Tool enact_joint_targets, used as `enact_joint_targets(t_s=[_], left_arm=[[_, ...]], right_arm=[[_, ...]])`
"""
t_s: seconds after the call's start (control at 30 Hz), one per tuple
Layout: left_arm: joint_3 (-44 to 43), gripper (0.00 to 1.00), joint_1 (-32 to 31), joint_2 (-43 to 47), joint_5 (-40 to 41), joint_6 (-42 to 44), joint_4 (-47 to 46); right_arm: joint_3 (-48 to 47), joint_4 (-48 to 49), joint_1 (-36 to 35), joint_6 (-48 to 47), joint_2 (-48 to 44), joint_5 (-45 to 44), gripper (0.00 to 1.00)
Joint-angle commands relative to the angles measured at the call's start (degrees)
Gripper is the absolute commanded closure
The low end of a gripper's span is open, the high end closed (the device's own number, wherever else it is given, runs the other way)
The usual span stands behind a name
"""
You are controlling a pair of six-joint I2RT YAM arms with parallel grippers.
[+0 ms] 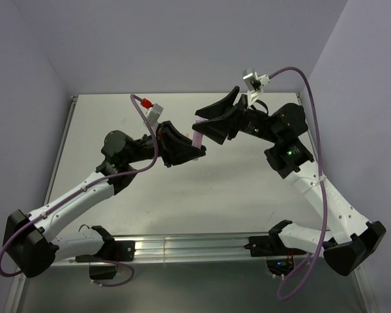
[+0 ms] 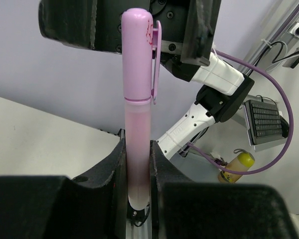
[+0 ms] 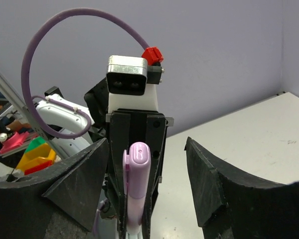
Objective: Insert the pens into the pen caps
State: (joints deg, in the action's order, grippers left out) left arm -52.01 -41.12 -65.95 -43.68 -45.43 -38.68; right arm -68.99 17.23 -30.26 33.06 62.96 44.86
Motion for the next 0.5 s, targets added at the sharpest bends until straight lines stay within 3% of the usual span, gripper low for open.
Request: enact_joint_targets(t_s=[0.0, 0.17, 0.47], left_arm=[[-2.66, 1.00, -0.36, -0.58, 0.17, 1.40, -1.58], [-2.84, 1.00, -0.36, -0.84, 0.18, 1.48, -1.49], [-3.45, 1.00, -0.36, -1.28, 0.26, 1.92, -1.14]], right_arm=[[-2.46, -0.53, -1.29, -2.12, 0.06, -0.92, 0.30], [-2.29, -0.80, -1.73, -2.21, 0.06, -1.35, 0.35], [-2.64, -2.73, -2.70, -3.79, 0.32, -1.97, 0.55]])
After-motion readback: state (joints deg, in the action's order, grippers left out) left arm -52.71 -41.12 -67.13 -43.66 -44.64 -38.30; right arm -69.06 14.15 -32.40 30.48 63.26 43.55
